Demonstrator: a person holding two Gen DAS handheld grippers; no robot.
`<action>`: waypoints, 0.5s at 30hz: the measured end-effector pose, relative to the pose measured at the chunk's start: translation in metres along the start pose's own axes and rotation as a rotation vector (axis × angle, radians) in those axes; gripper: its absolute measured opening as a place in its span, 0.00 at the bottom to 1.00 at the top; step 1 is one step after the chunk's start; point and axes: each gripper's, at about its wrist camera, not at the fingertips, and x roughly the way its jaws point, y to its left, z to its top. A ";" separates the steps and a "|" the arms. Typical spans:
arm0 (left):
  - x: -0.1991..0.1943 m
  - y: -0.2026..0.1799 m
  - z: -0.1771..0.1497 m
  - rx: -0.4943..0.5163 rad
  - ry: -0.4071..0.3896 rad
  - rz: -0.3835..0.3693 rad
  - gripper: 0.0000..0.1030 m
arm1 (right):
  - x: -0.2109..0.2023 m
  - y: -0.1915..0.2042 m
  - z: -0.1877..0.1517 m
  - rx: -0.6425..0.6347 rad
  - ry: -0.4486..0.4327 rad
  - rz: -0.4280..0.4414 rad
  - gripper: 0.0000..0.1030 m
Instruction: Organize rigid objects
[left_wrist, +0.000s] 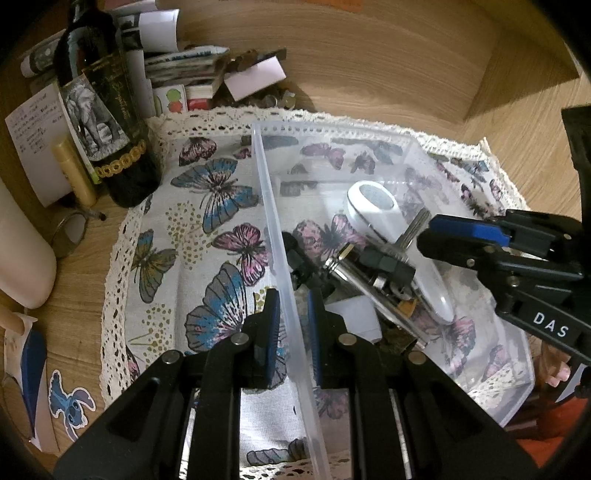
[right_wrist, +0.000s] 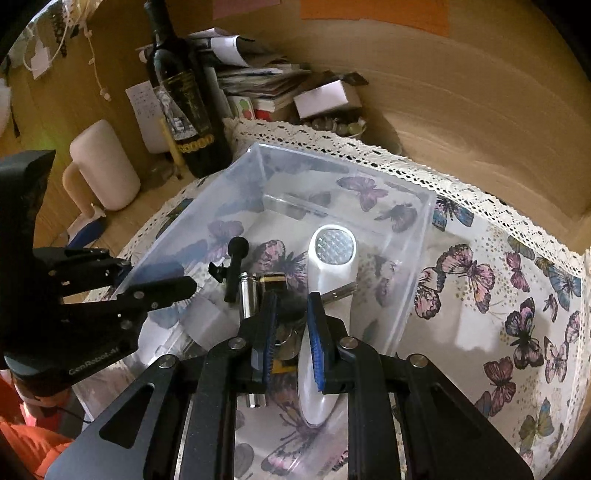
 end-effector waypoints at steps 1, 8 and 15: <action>-0.005 0.000 0.002 0.001 -0.016 0.003 0.13 | -0.005 -0.001 0.000 0.005 -0.015 -0.003 0.17; -0.032 -0.012 0.011 0.034 -0.104 0.022 0.31 | -0.045 -0.007 -0.002 0.018 -0.142 -0.058 0.42; -0.071 -0.033 0.013 0.063 -0.264 0.046 0.65 | -0.099 -0.011 -0.013 0.038 -0.322 -0.110 0.82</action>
